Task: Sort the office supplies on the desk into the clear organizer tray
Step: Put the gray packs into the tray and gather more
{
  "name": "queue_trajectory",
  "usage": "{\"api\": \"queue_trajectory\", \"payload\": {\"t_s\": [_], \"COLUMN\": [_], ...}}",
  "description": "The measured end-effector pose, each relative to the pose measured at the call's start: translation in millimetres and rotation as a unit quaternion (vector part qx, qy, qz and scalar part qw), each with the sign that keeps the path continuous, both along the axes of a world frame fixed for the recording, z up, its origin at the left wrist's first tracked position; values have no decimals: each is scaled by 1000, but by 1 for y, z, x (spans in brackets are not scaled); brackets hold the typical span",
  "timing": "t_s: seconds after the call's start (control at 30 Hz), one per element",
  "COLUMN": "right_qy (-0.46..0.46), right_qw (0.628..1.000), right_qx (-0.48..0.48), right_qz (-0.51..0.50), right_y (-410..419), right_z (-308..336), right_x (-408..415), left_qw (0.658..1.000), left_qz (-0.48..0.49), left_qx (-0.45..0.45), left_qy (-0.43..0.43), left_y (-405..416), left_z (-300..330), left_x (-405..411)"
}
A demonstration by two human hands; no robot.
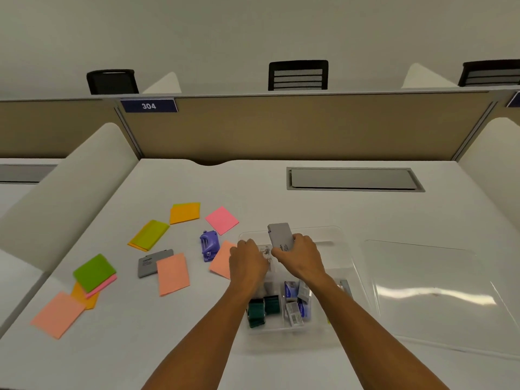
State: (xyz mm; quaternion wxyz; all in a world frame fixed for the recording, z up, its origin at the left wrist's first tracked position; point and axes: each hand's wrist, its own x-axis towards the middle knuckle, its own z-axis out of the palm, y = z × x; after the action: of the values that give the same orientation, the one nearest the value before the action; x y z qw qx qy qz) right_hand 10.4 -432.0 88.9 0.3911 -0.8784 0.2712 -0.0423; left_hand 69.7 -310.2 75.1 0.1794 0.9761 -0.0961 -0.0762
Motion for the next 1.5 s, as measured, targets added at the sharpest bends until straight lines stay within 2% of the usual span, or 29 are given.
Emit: {"api": "queue_trajectory", "payload": {"t_s": [0.1,0.27,0.4,0.6,0.87,1.3,1.5], "right_qy": [1,0,20,86,142,207,160], "right_qw": [1000,999,998,990,976,954,957], "right_qx": [11,29,-2,-80,-151,-192,-231], "right_qz": [22,40,56,79,68,102,78], "right_y": [8,24,37,56,74,72,78], "right_z": [-1,0,2,3,-6,-12,-14], "right_x": [5,10,16,24,41,59,55], "left_qw": [999,989,978,968,965,961,961], "left_qz": [22,67,73,45,21,7,12], "left_qx": [-26,-121,-168,-216,-229,-233,-236], "left_qy": [-3,52,100,117,127,151,146], "left_y": [14,35,46,55,52,56,62], "left_z": [-2,-11,-25,-32,-33,-37,-35], "left_x": [2,-2,-9,-8,-3,2,5]}}
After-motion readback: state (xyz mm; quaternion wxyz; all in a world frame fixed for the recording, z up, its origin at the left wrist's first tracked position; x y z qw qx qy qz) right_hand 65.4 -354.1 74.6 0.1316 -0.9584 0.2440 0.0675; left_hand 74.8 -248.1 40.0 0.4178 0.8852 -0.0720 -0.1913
